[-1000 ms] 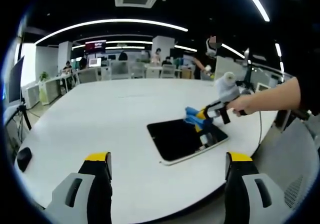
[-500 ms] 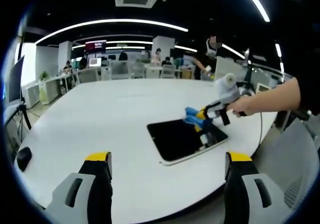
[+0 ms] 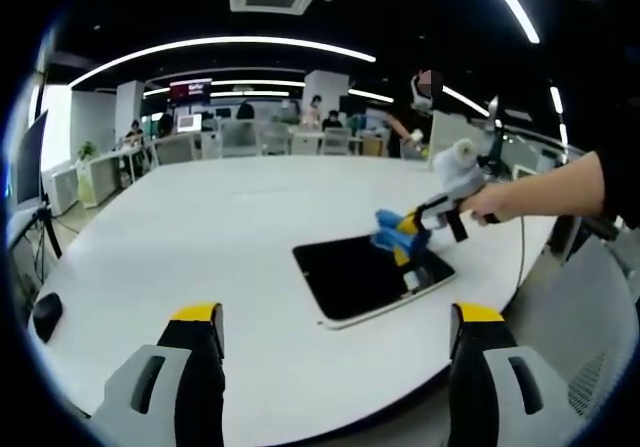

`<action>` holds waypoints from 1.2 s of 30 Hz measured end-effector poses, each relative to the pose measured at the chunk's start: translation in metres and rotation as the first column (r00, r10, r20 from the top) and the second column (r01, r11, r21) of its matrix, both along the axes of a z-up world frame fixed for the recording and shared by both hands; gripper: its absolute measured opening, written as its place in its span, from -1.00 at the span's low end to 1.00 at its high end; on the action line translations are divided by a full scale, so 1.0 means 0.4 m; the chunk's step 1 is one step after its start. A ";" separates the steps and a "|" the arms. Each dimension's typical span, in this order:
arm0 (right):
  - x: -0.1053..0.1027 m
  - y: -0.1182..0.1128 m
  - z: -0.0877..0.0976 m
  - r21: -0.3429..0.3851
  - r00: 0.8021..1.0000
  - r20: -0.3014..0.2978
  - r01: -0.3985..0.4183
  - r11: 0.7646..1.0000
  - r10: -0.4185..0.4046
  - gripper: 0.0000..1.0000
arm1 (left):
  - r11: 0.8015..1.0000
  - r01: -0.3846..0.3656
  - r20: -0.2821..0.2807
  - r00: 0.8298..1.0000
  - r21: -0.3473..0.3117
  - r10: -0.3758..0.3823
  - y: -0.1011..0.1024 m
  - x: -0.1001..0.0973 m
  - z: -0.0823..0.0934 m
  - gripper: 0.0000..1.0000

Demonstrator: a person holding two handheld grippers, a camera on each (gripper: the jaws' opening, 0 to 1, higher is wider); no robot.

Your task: Wipe the mirror surface with the cleaning cloth until all visible marks leave the cleaned area.

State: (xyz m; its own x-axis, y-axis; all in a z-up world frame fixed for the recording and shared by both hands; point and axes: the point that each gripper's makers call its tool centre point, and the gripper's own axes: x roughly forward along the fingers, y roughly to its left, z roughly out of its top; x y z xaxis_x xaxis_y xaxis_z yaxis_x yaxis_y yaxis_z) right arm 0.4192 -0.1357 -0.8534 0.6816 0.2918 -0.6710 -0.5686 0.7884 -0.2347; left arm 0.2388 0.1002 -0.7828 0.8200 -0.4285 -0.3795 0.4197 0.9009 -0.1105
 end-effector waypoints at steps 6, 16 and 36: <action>-0.014 -0.050 0.033 0.006 0.999 0.015 0.029 1.000 -0.029 -0.98 | 1.000 0.000 -0.001 1.000 -0.001 0.000 -0.001 0.000 -0.001 0.86; -0.056 -0.147 0.034 0.019 0.995 -0.009 0.101 0.995 -0.101 -0.98 | 1.000 0.003 -0.002 1.000 0.001 -0.003 -0.001 -0.002 -0.001 0.85; -0.130 -0.160 -0.031 0.056 0.982 -0.122 0.153 0.987 -0.145 -0.94 | 1.000 0.005 -0.014 1.000 0.008 -0.005 0.001 -0.005 -0.005 0.85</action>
State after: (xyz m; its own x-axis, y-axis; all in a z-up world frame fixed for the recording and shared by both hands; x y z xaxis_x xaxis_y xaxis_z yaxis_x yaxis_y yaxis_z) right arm 0.3673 -0.1995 -0.8658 0.6386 0.2385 -0.7317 -0.4642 0.8777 -0.1190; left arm 0.2368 0.1007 -0.7850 0.8126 -0.4296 -0.3940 0.4226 0.8997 -0.1093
